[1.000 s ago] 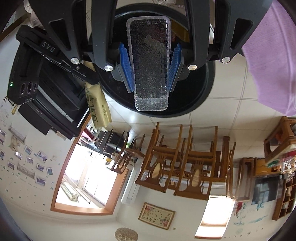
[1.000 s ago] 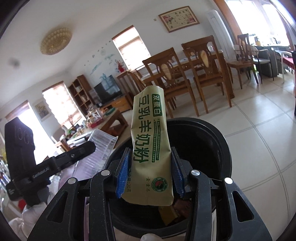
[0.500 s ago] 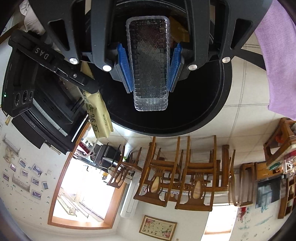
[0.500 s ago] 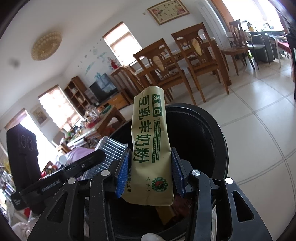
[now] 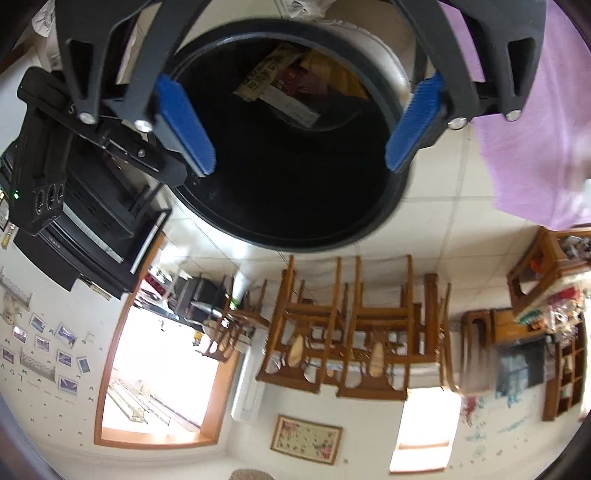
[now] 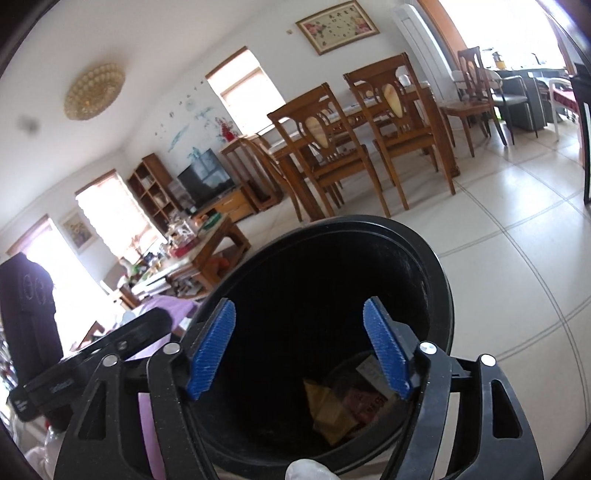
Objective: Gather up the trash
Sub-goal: 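Open both tools to drop the tray and sachet into the bin, then grasp the green Doublemint gum pack with left tool while right tool grasps the silver foil bag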
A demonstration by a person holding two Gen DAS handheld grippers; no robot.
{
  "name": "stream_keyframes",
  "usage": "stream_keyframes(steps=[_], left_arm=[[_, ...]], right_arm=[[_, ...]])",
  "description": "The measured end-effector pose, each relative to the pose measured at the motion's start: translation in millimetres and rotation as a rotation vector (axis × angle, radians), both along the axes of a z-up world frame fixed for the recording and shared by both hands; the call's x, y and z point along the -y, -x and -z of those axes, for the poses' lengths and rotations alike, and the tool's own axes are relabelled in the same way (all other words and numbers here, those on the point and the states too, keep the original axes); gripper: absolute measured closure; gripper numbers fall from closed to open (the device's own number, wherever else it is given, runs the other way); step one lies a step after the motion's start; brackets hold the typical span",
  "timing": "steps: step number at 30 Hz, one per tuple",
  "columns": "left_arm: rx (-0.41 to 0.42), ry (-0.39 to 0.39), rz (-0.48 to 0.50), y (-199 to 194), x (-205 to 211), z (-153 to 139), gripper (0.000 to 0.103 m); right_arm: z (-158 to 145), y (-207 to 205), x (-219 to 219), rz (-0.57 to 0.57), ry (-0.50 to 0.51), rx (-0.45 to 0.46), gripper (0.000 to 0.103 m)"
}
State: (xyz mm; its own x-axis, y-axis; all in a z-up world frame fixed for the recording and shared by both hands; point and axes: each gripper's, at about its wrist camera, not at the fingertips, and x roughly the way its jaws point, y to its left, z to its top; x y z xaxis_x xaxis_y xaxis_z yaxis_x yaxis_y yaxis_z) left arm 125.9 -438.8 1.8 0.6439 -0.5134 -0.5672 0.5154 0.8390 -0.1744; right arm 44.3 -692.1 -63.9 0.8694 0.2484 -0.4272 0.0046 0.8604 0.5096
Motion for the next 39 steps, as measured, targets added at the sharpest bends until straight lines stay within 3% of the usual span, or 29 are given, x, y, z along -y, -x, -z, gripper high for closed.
stream_keyframes(steps=[3,9,18,27,33,36,39], left_arm=[[0.020,-0.020,-0.031,15.1,-24.4,-11.0,0.005],[0.031,-0.022,-0.120,36.2,-90.2,-27.4,0.005],[0.034,-0.013,-0.374,61.5,-241.0,-34.2,0.005],[-0.043,-0.035,-0.608,75.5,-375.6,-5.2,0.005],[-0.128,-0.110,-0.632,73.9,-409.7,17.5,0.005],[-0.165,-0.097,-0.629,72.3,-422.2,22.3,0.006],[-0.218,-0.132,-0.617,63.0,-427.5,28.1,0.013]], right_arm=[[-7.4,5.2,-15.2,-0.029,-0.003,0.011,0.012],[-31.7,-2.2,-73.7,-0.115,0.046,0.032,0.012],[-60.4,-23.1,-211.2,-0.315,0.123,0.057,0.012],[-65.0,-37.1,-368.4,-0.525,0.225,0.030,0.008],[-46.8,-37.5,-449.8,-0.628,0.312,-0.038,0.008],[-41.2,-44.5,-478.0,-0.657,0.355,-0.070,0.008],[-33.4,-55.3,-502.0,-0.681,0.383,-0.112,0.008]])
